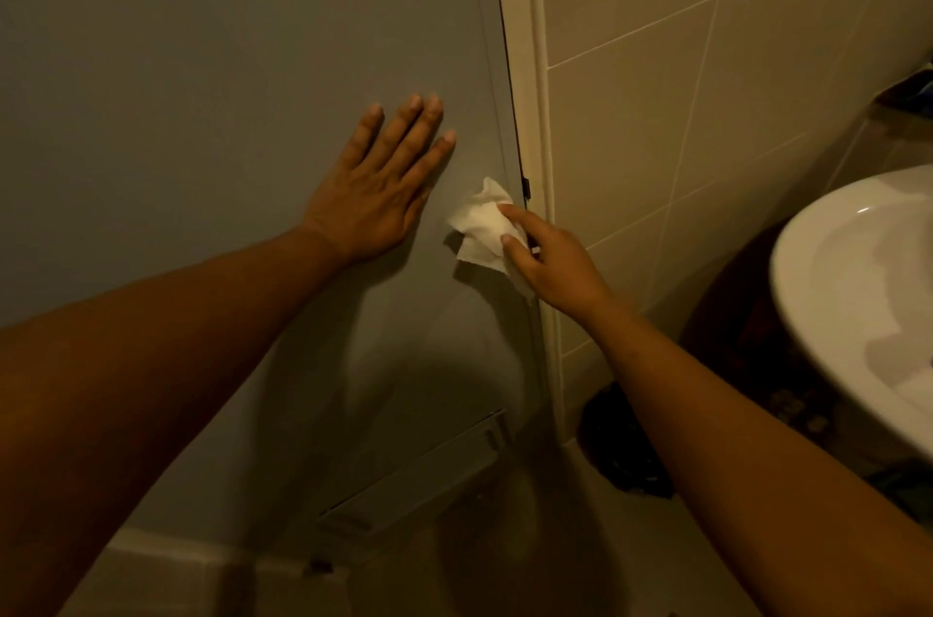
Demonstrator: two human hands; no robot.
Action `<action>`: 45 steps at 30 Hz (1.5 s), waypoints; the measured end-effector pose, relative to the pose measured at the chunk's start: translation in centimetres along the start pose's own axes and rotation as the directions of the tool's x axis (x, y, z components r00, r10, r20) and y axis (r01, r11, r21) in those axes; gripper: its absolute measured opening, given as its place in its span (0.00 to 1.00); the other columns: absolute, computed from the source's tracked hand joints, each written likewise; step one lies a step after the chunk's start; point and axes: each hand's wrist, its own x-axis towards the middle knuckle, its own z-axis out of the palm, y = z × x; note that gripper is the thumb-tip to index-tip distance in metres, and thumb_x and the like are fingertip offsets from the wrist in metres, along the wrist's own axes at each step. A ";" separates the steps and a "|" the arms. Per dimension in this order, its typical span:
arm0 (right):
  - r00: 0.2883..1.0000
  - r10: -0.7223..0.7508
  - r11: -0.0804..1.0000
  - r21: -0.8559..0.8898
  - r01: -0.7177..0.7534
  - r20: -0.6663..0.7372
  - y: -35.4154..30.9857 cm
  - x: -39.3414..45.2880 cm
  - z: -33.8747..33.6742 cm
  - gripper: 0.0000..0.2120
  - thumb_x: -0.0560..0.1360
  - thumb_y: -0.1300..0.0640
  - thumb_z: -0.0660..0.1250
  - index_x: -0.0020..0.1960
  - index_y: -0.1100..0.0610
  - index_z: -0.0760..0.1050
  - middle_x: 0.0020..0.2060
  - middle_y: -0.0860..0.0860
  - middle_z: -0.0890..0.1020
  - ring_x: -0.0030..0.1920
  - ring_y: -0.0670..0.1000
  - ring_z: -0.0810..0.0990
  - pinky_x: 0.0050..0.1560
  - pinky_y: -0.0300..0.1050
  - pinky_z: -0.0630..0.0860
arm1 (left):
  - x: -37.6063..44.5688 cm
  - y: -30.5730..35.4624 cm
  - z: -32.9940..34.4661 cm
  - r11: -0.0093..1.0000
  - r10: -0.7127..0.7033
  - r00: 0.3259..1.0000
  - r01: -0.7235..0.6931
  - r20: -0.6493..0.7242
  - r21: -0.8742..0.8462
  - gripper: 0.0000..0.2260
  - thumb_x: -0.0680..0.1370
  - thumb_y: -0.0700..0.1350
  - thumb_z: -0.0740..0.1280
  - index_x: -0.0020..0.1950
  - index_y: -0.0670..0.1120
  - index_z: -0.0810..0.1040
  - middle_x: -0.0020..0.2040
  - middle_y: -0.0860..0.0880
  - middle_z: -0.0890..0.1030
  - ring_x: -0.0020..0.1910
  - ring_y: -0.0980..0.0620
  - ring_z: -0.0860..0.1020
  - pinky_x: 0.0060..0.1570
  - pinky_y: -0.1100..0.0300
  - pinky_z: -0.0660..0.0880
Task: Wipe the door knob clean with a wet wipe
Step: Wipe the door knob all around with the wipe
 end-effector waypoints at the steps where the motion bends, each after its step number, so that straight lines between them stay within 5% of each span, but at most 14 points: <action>1: 0.998 -0.057 0.995 -0.080 0.058 0.019 -0.2 0.3 -0.3 0.21 0.81 0.48 0.61 0.73 0.47 0.66 0.64 0.53 0.76 0.58 0.50 0.77 0.56 0.46 0.77 | 0.0 0.0 0.0 1.000 -0.002 1.000 0.002 -0.001 0.001 0.28 0.82 0.54 0.48 0.80 0.46 0.48 0.80 0.41 0.50 0.79 0.41 0.49 0.76 0.44 0.41; 6: 0.933 -0.278 0.801 -0.481 0.357 0.229 -1.7 2.0 -0.4 0.19 0.76 0.50 0.67 0.67 0.48 0.72 0.71 0.56 0.64 0.68 0.59 0.69 0.64 0.49 0.70 | -0.1 -0.1 0.2 1.000 0.002 1.000 -0.002 0.006 -0.008 0.28 0.82 0.54 0.48 0.80 0.47 0.46 0.80 0.41 0.48 0.79 0.41 0.48 0.76 0.43 0.43; 10: 0.916 -0.297 0.679 -0.615 0.401 0.268 -1.8 1.5 0.2 0.18 0.74 0.52 0.70 0.64 0.49 0.75 0.74 0.58 0.61 0.71 0.63 0.63 0.64 0.57 0.73 | -0.1 -0.1 0.2 1.000 -0.002 1.000 0.002 -0.008 -0.014 0.28 0.83 0.54 0.49 0.80 0.46 0.47 0.80 0.41 0.49 0.79 0.41 0.48 0.76 0.43 0.45; 13: 0.947 -0.298 0.815 -0.485 0.318 0.119 -1.5 0.9 1.1 0.11 0.76 0.55 0.67 0.58 0.51 0.77 0.72 0.57 0.63 0.69 0.60 0.65 0.63 0.54 0.73 | -0.2 0.0 0.2 1.000 0.001 1.000 -0.001 -0.009 -0.022 0.28 0.83 0.54 0.48 0.80 0.47 0.46 0.80 0.41 0.48 0.79 0.41 0.48 0.76 0.44 0.44; 15: 0.984 -0.172 0.962 -0.223 0.158 -0.043 -1.7 0.7 2.4 0.09 0.77 0.57 0.65 0.56 0.50 0.77 0.69 0.54 0.64 0.66 0.54 0.67 0.62 0.45 0.74 | -0.1 -0.1 0.3 1.000 -0.001 1.000 0.000 -0.009 -0.024 0.28 0.83 0.54 0.49 0.80 0.47 0.46 0.80 0.42 0.48 0.79 0.42 0.48 0.76 0.44 0.43; 18: 0.976 0.061 0.996 0.072 -0.047 -0.208 -2.6 0.4 4.3 0.11 0.78 0.58 0.61 0.58 0.47 0.74 0.64 0.53 0.66 0.60 0.49 0.70 0.49 0.28 0.73 | -0.1 -0.2 0.4 1.000 -0.002 1.000 0.001 -0.013 -0.023 0.27 0.83 0.53 0.49 0.80 0.47 0.46 0.80 0.42 0.48 0.79 0.42 0.48 0.76 0.44 0.43; 20: 0.954 0.185 0.963 0.235 -0.129 -0.234 -3.1 0.5 4.8 0.13 0.79 0.56 0.57 0.61 0.45 0.71 0.61 0.55 0.71 0.56 0.53 0.76 0.45 0.36 0.79 | -0.1 -0.1 0.5 1.000 -0.002 1.000 0.002 -0.014 -0.024 0.27 0.83 0.53 0.49 0.80 0.47 0.46 0.80 0.42 0.48 0.79 0.41 0.48 0.76 0.44 0.42; 23: 0.914 0.378 0.827 0.496 -0.263 -0.145 -3.4 0.8 4.4 0.13 0.80 0.52 0.56 0.64 0.43 0.69 0.57 0.54 0.78 0.53 0.57 0.80 0.51 0.55 0.82 | -0.2 -0.1 0.5 1.000 -0.007 1.000 0.007 -0.013 -0.018 0.27 0.83 0.53 0.49 0.80 0.47 0.46 0.80 0.42 0.48 0.79 0.42 0.47 0.76 0.45 0.39; 25: 0.927 0.360 0.848 0.450 -0.279 -0.105 -3.1 0.8 4.0 0.14 0.81 0.52 0.55 0.65 0.44 0.68 0.57 0.53 0.78 0.54 0.58 0.80 0.53 0.56 0.81 | -0.2 -0.1 0.3 1.000 -0.013 1.000 0.013 -0.007 -0.021 0.27 0.83 0.53 0.48 0.80 0.47 0.46 0.80 0.42 0.48 0.79 0.42 0.47 0.76 0.45 0.39; 29: 0.991 0.127 0.990 0.068 -0.124 -0.045 -2.7 0.9 2.9 0.14 0.80 0.54 0.56 0.65 0.44 0.69 0.59 0.53 0.69 0.56 0.57 0.76 0.51 0.49 0.80 | -0.1 0.2 -0.3 0.999 -0.034 0.999 0.035 0.015 -0.037 0.27 0.83 0.52 0.49 0.80 0.46 0.47 0.80 0.41 0.49 0.79 0.41 0.48 0.76 0.45 0.40; 31: 0.997 0.069 0.995 -0.074 -0.066 0.035 -2.6 1.3 2.6 0.14 0.79 0.56 0.59 0.64 0.47 0.71 0.60 0.53 0.65 0.58 0.58 0.73 0.54 0.45 0.75 | -0.1 0.4 -0.6 0.998 -0.043 0.999 0.045 0.028 -0.042 0.27 0.83 0.52 0.50 0.80 0.46 0.47 0.80 0.41 0.49 0.79 0.41 0.49 0.76 0.45 0.39; 37: 0.994 -0.003 0.932 -0.360 0.043 0.110 -2.6 1.0 2.5 0.14 0.77 0.56 0.66 0.62 0.46 0.72 0.70 0.55 0.61 0.66 0.61 0.68 0.66 0.56 0.70 | 0.0 0.4 -1.7 0.995 -0.059 0.994 0.066 0.093 -0.072 0.27 0.83 0.51 0.51 0.80 0.47 0.49 0.80 0.41 0.50 0.79 0.41 0.49 0.76 0.46 0.39; 40: 0.992 -0.029 0.945 -0.320 0.066 0.120 -2.7 0.6 2.0 0.21 0.77 0.57 0.64 0.68 0.44 0.69 0.69 0.57 0.63 0.66 0.62 0.69 0.66 0.56 0.72 | 0.0 0.5 -2.3 0.993 -0.071 0.990 0.082 0.125 -0.084 0.26 0.82 0.50 0.51 0.80 0.46 0.50 0.80 0.41 0.52 0.79 0.41 0.50 0.75 0.45 0.42; 45: 0.997 0.014 0.998 0.068 -0.019 0.082 -2.7 0.2 0.2 0.35 0.73 0.63 0.67 0.74 0.43 0.59 0.68 0.53 0.68 0.62 0.49 0.69 0.58 0.45 0.76 | 0.4 2.1 -3.3 0.973 -0.158 0.966 0.187 0.207 -0.133 0.27 0.82 0.50 0.50 0.80 0.47 0.50 0.80 0.41 0.50 0.79 0.40 0.49 0.76 0.43 0.45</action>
